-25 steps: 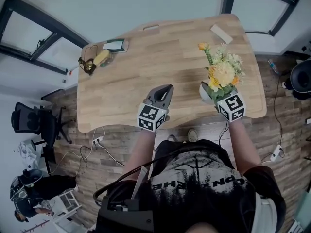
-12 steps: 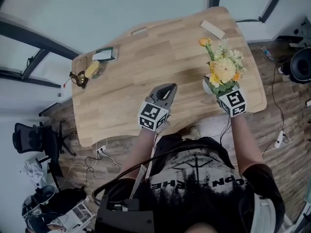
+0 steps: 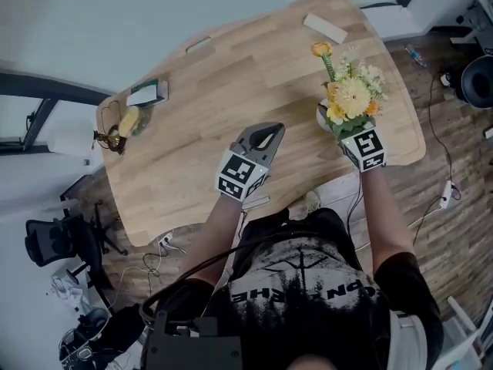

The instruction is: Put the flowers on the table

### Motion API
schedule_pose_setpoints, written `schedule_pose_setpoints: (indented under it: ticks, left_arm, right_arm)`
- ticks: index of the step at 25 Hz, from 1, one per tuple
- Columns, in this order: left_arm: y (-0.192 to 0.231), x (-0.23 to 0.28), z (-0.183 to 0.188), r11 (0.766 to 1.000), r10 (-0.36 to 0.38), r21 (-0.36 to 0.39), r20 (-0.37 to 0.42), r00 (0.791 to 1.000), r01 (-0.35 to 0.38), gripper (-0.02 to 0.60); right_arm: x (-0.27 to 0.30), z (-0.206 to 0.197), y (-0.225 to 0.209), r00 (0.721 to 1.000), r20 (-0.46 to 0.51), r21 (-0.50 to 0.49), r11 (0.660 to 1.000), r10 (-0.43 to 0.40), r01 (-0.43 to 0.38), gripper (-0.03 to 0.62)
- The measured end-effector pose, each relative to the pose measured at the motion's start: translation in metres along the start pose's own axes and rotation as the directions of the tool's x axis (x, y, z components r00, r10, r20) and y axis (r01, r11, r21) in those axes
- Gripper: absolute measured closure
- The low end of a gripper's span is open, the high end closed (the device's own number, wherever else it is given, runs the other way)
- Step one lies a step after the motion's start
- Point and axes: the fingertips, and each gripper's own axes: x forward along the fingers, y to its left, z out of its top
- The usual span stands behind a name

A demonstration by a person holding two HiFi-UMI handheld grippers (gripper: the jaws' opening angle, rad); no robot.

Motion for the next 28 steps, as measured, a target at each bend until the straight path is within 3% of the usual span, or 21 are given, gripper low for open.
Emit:
schedule_pose_setpoints:
  ticks: [3, 8, 28]
  left_arm:
    - [0.002, 0.008, -0.005, 0.998, -0.040, -0.048, -0.009, 0.999, 0.040, 0.568]
    - [0.007, 0.021, -0.013, 0.996, -0.066, -0.054, -0.036, 0.997, 0.064, 0.568]
    - [0.009, 0.025, -0.034, 0.996, -0.074, -0.050, -0.087, 0.993, 0.070, 0.568]
  right_arm:
    - [0.011, -0.009, 0.001, 1.000, -0.002, 0.012, 1.000, -0.006, 0.006, 0.341]
    - [0.025, -0.025, -0.007, 1.000, -0.015, -0.005, 1.000, -0.017, 0.017, 0.341]
    - [0.030, -0.030, -0.013, 0.997, 0.063, 0.051, 0.998, -0.039, 0.036, 0.341]
